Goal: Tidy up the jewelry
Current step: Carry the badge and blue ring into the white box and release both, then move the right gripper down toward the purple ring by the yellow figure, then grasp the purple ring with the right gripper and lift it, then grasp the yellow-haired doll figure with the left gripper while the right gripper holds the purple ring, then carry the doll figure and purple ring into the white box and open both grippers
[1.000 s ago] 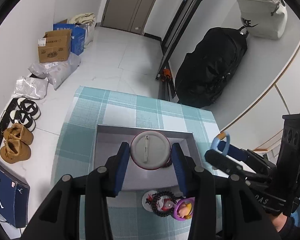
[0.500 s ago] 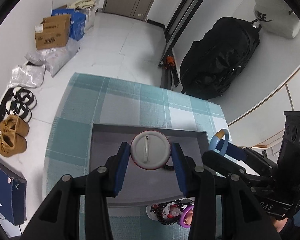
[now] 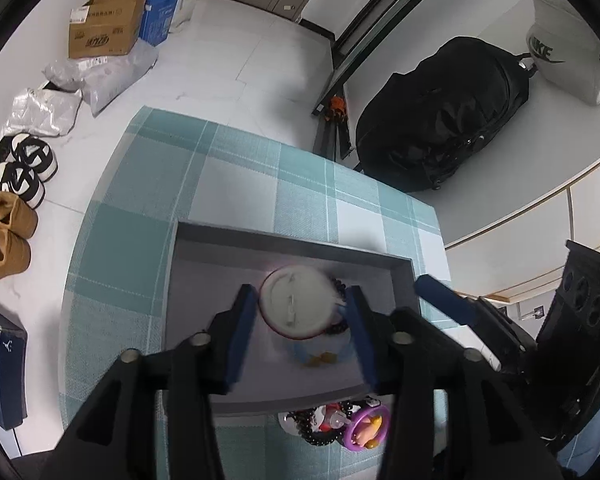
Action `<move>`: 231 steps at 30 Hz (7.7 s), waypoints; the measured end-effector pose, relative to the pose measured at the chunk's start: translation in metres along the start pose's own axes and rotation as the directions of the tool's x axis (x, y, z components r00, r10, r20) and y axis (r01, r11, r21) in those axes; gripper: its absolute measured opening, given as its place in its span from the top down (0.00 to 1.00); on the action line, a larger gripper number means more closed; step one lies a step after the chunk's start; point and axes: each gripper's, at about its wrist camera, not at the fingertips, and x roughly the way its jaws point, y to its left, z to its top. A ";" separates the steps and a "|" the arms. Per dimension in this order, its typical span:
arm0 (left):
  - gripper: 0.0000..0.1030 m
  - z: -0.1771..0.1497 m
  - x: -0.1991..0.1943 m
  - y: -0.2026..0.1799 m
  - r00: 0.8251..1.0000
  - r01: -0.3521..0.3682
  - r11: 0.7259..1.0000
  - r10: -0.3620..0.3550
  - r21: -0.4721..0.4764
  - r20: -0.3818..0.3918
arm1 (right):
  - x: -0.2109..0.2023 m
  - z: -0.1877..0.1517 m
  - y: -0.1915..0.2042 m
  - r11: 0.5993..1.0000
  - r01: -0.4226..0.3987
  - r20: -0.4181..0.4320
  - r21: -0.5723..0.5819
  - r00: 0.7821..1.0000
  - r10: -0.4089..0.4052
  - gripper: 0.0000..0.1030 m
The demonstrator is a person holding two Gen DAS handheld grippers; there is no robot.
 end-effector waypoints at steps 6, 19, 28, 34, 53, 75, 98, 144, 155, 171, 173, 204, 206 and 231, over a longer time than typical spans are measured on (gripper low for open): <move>0.27 -0.004 -0.010 0.005 0.999 0.002 0.999 -0.001 -0.037 0.034 | -0.022 0.000 -0.012 0.998 0.042 0.082 0.046 0.996 -0.046 0.36; 0.27 -0.025 -0.033 -0.015 0.992 -0.032 0.994 0.018 0.109 0.124 | -0.061 -0.023 -0.020 0.992 0.089 0.144 0.085 0.984 -0.101 0.25; 0.27 -0.045 -0.040 -0.024 0.988 -0.070 0.979 0.043 0.191 0.147 | -0.075 -0.041 -0.017 0.989 0.124 0.139 0.084 0.981 -0.135 0.16; 0.27 -0.062 -0.045 -0.028 0.981 -0.111 0.974 0.076 0.198 0.178 | -0.087 -0.055 -0.010 0.986 0.143 0.158 0.081 0.975 -0.155 0.10; 0.27 -0.090 -0.030 -0.009 0.985 -0.162 0.976 0.152 0.149 0.077 | -0.068 -0.107 0.005 0.991 0.124 -0.014 -0.047 0.992 -0.125 0.03; 0.14 -0.092 -0.025 0.008 0.993 -0.112 0.990 0.115 0.087 -0.030 | -0.014 -0.113 0.026 0.976 0.146 -0.102 -0.162 0.981 -0.163 0.04; 0.12 -0.094 -0.024 0.008 0.993 -0.102 0.987 0.109 0.125 -0.047 | 0.000 -0.117 0.037 0.955 0.168 -0.126 -0.246 0.971 -0.203 0.48; 0.48 -0.125 0.036 -0.096 0.949 -0.251 0.823 0.313 0.509 -0.039 | -0.124 -0.098 -0.052 0.968 0.186 0.127 0.171 0.970 -0.208 0.49; 0.74 -0.126 0.029 -0.091 0.943 -0.285 0.808 0.333 0.515 -0.002 | -0.129 -0.100 -0.059 0.964 0.178 0.125 0.199 0.971 -0.205 0.49; 0.74 -0.116 0.028 -0.081 0.975 -0.178 0.889 0.218 0.421 -0.047 | -0.123 -0.097 -0.058 0.964 0.177 0.117 0.196 0.972 -0.202 0.49; 0.74 -0.115 0.027 -0.080 0.979 -0.162 0.897 0.200 0.410 -0.050 | -0.124 -0.097 -0.058 0.965 0.174 0.119 0.195 0.973 -0.200 0.49; 0.74 -0.058 -0.037 -0.052 0.974 0.204 0.972 -0.214 0.121 0.077 | -0.094 -0.061 -0.035 0.977 0.079 0.145 0.199 0.983 -0.109 0.49; 0.74 -0.052 -0.037 -0.047 0.967 0.238 0.967 -0.245 0.092 0.075 | -0.090 -0.057 -0.031 0.979 0.066 0.144 0.191 0.985 -0.094 0.49; 0.73 -0.009 -0.011 0.006 0.995 0.088 0.991 -0.083 -0.102 0.052 | -0.004 -0.012 -0.003 0.994 -0.027 -0.023 0.110 0.999 0.029 0.45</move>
